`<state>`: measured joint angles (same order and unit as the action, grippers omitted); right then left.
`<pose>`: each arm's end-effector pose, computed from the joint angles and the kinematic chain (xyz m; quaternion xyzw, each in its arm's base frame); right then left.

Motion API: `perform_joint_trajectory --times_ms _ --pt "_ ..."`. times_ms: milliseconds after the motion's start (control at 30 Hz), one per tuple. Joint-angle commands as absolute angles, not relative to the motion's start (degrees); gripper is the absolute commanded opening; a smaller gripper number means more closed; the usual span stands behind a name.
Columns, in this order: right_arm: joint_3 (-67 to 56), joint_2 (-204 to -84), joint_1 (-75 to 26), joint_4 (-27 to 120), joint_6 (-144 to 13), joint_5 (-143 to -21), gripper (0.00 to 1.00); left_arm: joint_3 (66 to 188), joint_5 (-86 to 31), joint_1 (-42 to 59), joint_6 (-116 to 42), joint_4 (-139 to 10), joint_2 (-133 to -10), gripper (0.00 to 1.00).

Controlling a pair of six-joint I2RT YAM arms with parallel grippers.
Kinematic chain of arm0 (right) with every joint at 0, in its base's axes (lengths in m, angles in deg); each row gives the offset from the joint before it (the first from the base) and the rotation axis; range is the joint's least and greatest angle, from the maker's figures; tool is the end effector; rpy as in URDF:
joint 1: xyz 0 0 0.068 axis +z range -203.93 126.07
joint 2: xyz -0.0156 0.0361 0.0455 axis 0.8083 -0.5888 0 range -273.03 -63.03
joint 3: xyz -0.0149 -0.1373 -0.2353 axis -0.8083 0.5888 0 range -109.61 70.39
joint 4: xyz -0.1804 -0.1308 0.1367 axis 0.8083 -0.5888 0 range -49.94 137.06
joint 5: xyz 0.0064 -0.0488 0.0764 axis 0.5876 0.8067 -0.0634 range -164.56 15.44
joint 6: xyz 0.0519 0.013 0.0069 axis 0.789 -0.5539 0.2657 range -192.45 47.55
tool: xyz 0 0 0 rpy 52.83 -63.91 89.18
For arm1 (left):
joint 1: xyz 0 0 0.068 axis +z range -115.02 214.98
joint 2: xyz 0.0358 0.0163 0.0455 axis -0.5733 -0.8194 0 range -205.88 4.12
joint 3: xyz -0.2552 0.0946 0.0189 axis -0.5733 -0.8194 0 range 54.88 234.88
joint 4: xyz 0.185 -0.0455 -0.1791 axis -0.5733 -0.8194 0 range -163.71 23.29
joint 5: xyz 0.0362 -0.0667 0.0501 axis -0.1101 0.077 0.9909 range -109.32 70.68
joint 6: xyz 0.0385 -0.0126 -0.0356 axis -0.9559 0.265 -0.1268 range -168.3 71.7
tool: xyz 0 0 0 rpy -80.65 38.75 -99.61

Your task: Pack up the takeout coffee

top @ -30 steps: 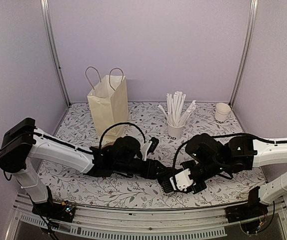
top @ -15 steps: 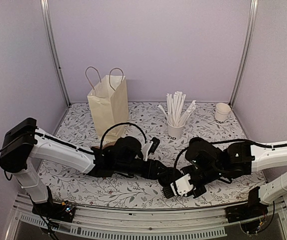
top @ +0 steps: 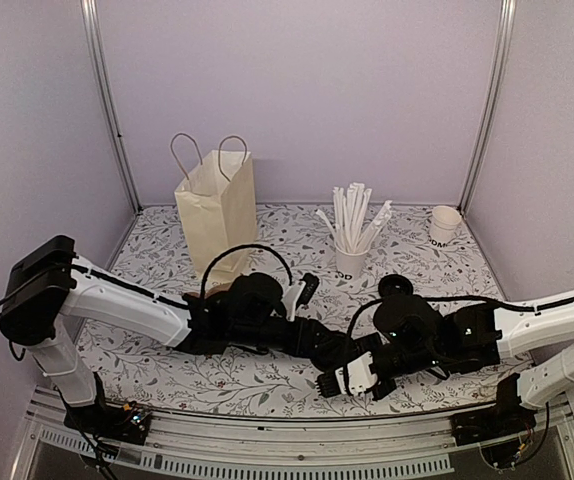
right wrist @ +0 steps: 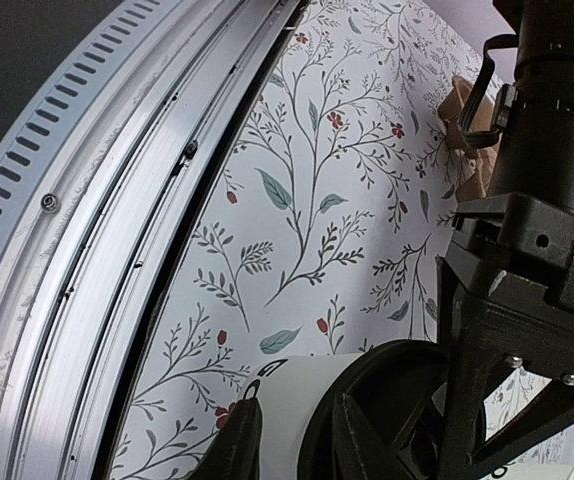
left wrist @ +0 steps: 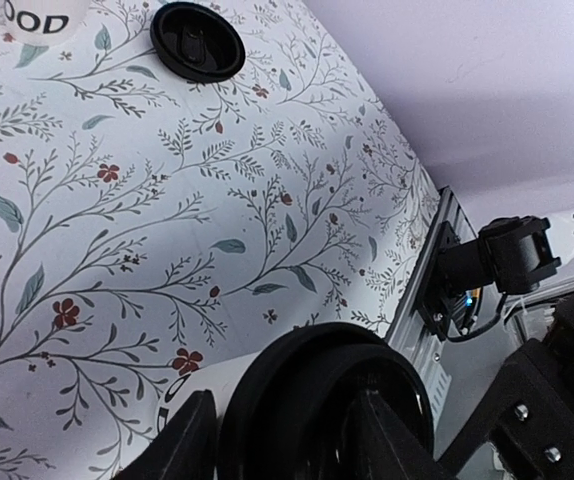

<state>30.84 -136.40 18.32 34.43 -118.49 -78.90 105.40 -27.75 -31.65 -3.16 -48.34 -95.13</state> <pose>0.0757 0.2453 0.2006 -0.8038 0.4639 0.1184 0.3531 0.1393 -0.3357 0.1744 0.1972 0.8432 -0.4464 0.2254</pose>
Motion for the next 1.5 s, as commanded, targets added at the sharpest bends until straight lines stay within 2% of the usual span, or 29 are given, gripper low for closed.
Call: perform_joint_trajectory --times_ms 0,133,300,433,633,1000,1233,1467 --pt "38.44 -145.27 17.97 24.76 -117.92 -73.07 0.26 102.10 -28.01 -33.23 -4.05 -62.14 -100.00 0.47" --pt "37.51 -143.96 17.97 25.61 -117.52 -71.81 0.25 102.10 -27.39 -33.22 -4.71 -62.28 -99.41 0.47" --pt "37.60 -149.33 18.01 27.00 -115.66 -71.80 0.24 103.46 -25.94 -33.22 -6.12 -64.48 -97.91 0.47" --pt "35.10 -143.37 17.97 26.56 -114.26 -77.81 0.33 103.93 -23.91 -33.15 -7.36 -65.40 -94.88 0.48" --pt "30.41 -137.10 17.07 25.55 -114.87 -80.78 0.42 104.32 -22.06 -32.04 -11.14 -63.37 -90.65 0.52" --pt "24.06 -135.96 15.08 25.99 -115.29 -80.28 0.47 111.60 -19.50 -30.46 -15.52 -63.78 -87.83 0.61" --pt "22.66 -134.76 14.83 21.70 -116.93 -86.55 0.50 111.83 -17.67 -29.93 -16.29 -63.94 -84.77 0.67" --pt "17.23 -134.69 14.46 16.23 -116.86 -91.41 0.52 109.64 -18.28 -29.88 -16.93 -64.19 -80.32 0.69"
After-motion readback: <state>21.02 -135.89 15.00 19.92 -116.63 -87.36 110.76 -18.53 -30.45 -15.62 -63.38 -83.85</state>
